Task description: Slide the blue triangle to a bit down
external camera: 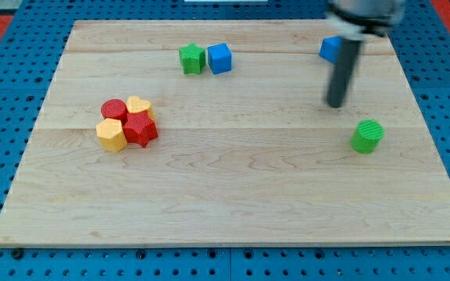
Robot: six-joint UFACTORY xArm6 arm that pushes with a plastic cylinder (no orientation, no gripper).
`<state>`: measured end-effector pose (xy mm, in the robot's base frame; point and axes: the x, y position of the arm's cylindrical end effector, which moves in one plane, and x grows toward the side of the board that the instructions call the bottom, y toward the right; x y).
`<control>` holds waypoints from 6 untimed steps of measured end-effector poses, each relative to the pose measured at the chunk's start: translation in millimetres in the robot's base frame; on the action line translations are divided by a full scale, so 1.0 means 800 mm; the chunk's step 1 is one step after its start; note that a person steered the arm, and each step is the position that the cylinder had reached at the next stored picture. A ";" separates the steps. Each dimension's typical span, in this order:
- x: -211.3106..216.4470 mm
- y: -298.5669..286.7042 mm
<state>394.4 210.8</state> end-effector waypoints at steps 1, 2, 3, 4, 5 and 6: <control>-0.041 0.116; -0.112 0.143; -0.177 0.139; -0.211 0.110; -0.198 0.025; -0.160 -0.080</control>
